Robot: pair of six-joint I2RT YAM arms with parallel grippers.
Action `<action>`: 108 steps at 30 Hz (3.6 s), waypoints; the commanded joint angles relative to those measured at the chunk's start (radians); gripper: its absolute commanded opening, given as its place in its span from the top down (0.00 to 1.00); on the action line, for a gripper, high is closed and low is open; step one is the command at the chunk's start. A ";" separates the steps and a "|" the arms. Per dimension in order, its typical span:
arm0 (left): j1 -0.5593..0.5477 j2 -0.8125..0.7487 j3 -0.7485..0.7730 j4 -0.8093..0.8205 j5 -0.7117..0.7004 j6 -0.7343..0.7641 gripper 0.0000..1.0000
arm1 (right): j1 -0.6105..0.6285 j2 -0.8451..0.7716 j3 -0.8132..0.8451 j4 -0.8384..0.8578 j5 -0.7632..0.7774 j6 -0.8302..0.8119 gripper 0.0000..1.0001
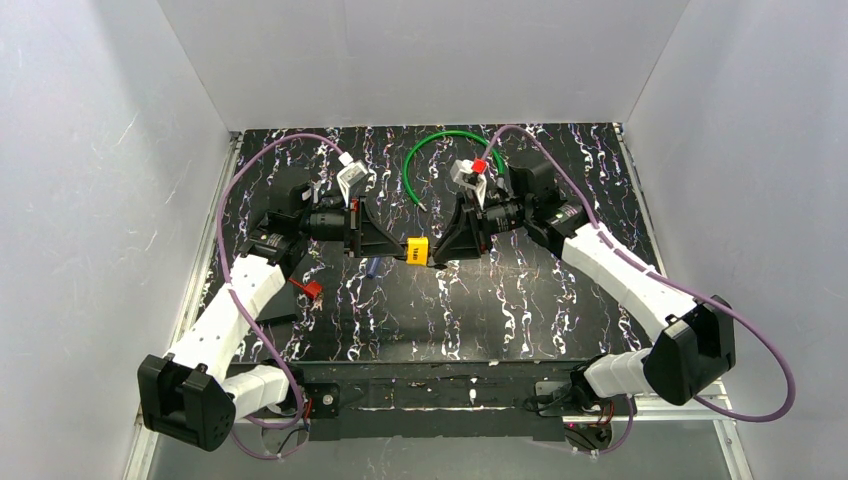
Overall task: Lock with the key
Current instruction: Lock the lock, then place the key at the center of the board, then adjust the lock.
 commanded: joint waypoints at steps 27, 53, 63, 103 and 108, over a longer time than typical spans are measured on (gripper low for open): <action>0.019 0.029 0.024 -0.178 -0.067 0.189 1.00 | -0.698 0.249 0.003 -1.021 0.444 -1.135 0.99; 0.020 0.030 -0.016 -0.142 -0.044 0.142 1.00 | -0.770 0.273 0.081 -0.905 0.440 -1.099 0.05; 0.019 0.021 -0.046 -0.027 0.091 -0.014 1.00 | -0.575 -0.124 -0.005 -0.597 0.232 -0.821 0.02; -0.082 0.005 -0.066 0.086 0.194 -0.123 1.00 | 0.315 -0.281 -0.056 -0.224 0.679 -0.703 0.13; -0.092 0.017 -0.065 0.085 0.183 -0.121 1.00 | 0.315 -0.282 -0.046 -0.239 0.674 -0.725 0.28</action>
